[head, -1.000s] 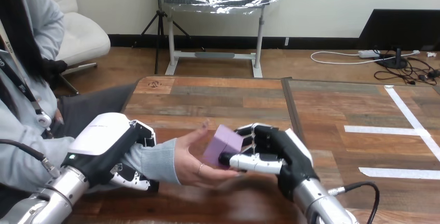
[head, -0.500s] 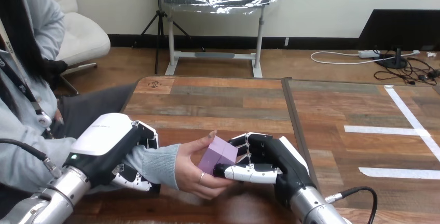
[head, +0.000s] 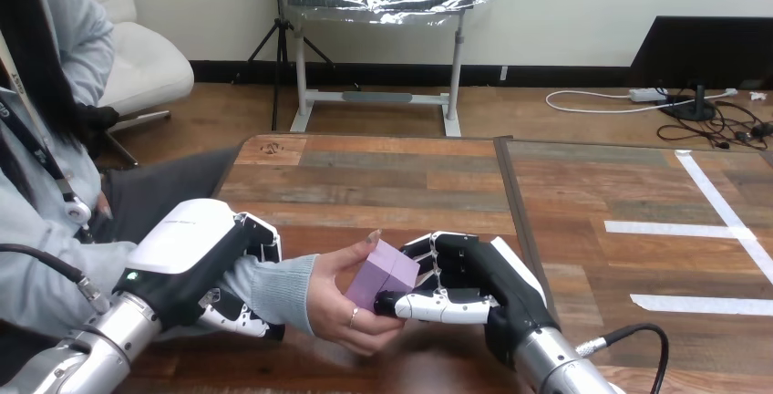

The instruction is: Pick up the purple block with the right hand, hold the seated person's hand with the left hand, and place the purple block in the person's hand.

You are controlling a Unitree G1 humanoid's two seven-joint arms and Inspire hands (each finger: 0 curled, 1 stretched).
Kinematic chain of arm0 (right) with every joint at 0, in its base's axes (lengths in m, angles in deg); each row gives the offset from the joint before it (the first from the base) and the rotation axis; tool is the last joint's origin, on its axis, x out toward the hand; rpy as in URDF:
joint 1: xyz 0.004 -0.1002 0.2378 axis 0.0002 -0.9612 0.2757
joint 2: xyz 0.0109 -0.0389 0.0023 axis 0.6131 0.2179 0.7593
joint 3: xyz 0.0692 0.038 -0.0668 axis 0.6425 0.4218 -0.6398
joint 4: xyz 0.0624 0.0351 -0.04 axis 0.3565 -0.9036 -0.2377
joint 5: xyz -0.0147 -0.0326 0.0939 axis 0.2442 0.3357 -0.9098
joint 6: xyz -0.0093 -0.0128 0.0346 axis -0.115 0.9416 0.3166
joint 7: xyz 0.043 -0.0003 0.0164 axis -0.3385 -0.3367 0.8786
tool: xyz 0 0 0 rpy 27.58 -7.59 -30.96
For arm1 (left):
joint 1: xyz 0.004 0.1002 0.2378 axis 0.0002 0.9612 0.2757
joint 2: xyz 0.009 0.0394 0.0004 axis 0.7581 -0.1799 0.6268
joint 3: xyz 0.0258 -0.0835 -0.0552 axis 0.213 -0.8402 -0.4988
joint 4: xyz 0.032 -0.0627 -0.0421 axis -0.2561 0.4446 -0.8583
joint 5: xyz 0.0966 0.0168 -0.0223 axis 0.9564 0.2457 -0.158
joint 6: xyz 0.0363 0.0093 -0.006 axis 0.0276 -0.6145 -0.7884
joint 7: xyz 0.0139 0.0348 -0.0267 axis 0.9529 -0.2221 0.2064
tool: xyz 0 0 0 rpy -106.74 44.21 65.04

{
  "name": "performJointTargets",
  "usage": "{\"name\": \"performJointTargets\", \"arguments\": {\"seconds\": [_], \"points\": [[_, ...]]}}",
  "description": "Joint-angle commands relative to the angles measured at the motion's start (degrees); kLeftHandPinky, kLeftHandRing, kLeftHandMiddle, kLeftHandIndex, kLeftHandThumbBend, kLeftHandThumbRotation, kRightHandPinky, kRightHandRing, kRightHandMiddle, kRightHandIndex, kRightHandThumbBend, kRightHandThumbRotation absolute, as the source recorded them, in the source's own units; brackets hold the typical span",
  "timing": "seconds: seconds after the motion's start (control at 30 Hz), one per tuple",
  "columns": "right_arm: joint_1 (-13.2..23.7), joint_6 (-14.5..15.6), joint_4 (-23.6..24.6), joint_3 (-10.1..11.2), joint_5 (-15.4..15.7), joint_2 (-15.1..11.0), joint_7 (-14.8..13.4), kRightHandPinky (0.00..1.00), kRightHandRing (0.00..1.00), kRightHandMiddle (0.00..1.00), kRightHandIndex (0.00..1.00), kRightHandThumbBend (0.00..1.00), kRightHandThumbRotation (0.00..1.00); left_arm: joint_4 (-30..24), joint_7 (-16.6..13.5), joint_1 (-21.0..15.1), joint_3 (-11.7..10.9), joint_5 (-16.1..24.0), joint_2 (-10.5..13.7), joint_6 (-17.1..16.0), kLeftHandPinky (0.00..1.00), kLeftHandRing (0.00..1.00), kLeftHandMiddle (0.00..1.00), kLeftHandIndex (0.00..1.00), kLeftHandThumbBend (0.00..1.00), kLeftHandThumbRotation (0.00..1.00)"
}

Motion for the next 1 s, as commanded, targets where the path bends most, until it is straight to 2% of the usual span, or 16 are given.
{"name": "performJointTargets", "arguments": {"seconds": [0.0, 0.53, 0.97], "points": [[1.5, -0.1, 4.4, -0.7, -0.1, -0.6, 1.0, 0.31, 0.36, 0.45, 0.49, 0.77, 0.00, -3.6, -1.6, -4.6, -2.5, -2.3, -1.0, -1.5, 0.17, 0.22, 0.29, 0.31, 0.86, 0.00], [1.3, 2.7, 6.7, -1.6, 0.8, -1.3, 0.8, 0.31, 0.36, 0.44, 0.49, 0.77, 0.00, -3.8, -1.4, -4.6, -2.5, -2.3, -1.7, -1.3, 0.17, 0.22, 0.28, 0.30, 0.85, 0.00], [1.6, 3.8, 6.7, -1.5, 0.8, -1.3, 0.0, 0.31, 0.36, 0.45, 0.50, 0.77, 0.00, -3.7, -2.1, -4.2, -2.5, -2.1, -2.0, -1.2, 0.16, 0.21, 0.28, 0.30, 0.86, 0.00]]}}
